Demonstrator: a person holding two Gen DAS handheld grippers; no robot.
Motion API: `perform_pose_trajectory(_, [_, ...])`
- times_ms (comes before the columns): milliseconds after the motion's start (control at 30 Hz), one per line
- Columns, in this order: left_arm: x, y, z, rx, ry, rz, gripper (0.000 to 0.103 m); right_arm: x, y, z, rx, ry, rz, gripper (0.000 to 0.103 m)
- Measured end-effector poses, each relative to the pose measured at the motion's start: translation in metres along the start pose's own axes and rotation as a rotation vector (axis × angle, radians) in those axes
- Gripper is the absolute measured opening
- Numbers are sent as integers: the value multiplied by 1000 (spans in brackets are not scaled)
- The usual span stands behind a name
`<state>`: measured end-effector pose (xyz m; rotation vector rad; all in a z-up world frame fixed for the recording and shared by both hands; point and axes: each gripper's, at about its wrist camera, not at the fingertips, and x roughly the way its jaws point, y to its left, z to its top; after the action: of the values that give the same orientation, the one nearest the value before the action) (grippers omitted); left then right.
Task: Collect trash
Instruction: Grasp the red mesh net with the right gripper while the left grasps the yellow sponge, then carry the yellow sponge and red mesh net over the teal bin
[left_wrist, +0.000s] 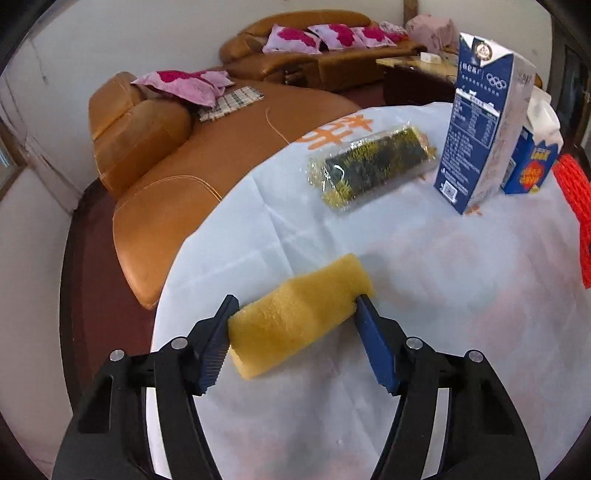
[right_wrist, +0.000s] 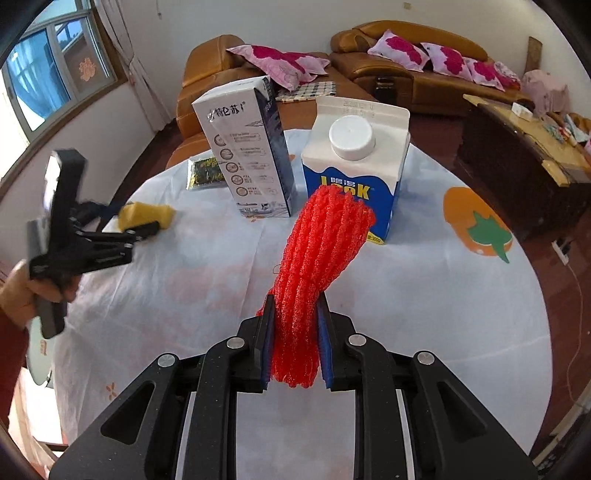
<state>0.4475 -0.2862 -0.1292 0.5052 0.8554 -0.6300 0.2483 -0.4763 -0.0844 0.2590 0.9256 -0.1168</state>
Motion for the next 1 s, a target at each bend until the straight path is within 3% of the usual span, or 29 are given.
perform_pose_trajectory(100, [-8,-2,-6,-27,-9,-15,46,-2,3,-4,3,-14,14,21])
perform_pose_trajectory(267, [-43,-16,-31,-115,-33,-38,40,-10,19,-12,2,-47,29,21])
perform_pose_trajectory(467, [-110,-37,-81,-220,-81,-18,39,-29,61,-32,-50,-79,25,21])
perform_pose_trajectory(667, [-174,-41,-142,-342,-116,64,40,-48,110,-60,-121,-102,34,21])
perform_pose_trajectory(1000, [-231,-23,-209,-515,-152,156,40,-71,176,-98,-210,-114,73,21])
